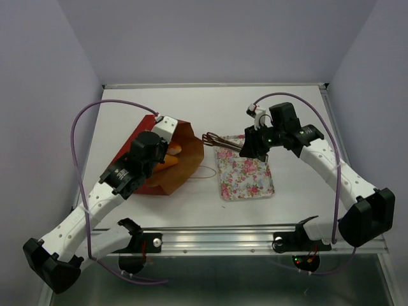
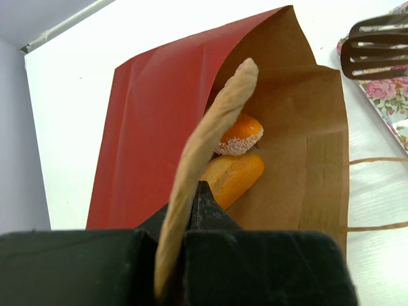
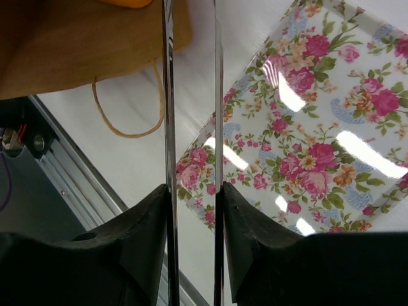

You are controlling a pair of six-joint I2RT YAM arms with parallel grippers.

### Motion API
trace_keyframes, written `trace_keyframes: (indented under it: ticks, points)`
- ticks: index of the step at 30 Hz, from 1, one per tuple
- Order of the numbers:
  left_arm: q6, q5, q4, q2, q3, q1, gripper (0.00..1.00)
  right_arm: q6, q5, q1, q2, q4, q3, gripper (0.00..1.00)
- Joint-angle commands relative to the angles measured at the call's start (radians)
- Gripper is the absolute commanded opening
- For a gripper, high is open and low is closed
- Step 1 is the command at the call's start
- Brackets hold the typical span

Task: Take the fake bread out of the paper bag

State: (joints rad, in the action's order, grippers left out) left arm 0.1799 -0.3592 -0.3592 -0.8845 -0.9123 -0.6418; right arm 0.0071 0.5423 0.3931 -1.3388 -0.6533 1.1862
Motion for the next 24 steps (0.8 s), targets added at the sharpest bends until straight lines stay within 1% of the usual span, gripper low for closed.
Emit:
trace_keyframes:
  ticks: [1,8,10,11,14,17,19,20,22,24]
  points:
    - [-0.007,-0.017,0.029,-0.021,-0.048,-0.007,0.0,-0.033,-0.001,0.047,0.065,-0.057,0.059,0.41]
    - [-0.017,-0.007,0.031,-0.031,-0.056,-0.01,0.0,-0.093,-0.051,0.107,0.136,-0.118,0.104,0.41]
    - [-0.02,-0.004,0.034,-0.028,-0.057,-0.01,0.0,-0.12,-0.06,0.157,0.132,-0.13,0.11,0.42]
    - [-0.022,-0.003,0.034,-0.028,-0.059,-0.01,0.0,-0.121,-0.071,0.158,0.132,-0.131,0.107,0.42]
    - [-0.023,0.005,0.026,-0.024,-0.062,-0.015,0.0,-0.15,-0.126,0.231,0.089,-0.105,0.11,0.42]
    - [-0.023,0.008,0.019,-0.021,-0.062,-0.018,0.0,-0.206,-0.162,0.306,0.032,-0.039,0.124,0.42]
    - [-0.026,0.008,0.013,-0.019,-0.062,-0.021,0.0,-0.219,-0.197,0.343,-0.021,-0.02,0.144,0.44]
    - [-0.028,0.011,0.011,-0.019,-0.062,-0.024,0.0,-0.229,-0.243,0.352,-0.043,-0.005,0.168,0.45]
    - [-0.026,0.014,0.008,-0.018,-0.062,-0.028,0.0,-0.234,-0.287,0.374,-0.1,0.018,0.191,0.48]
    - [-0.03,0.012,0.003,-0.018,-0.059,-0.033,0.0,-0.23,-0.334,0.374,-0.129,0.056,0.213,0.48]
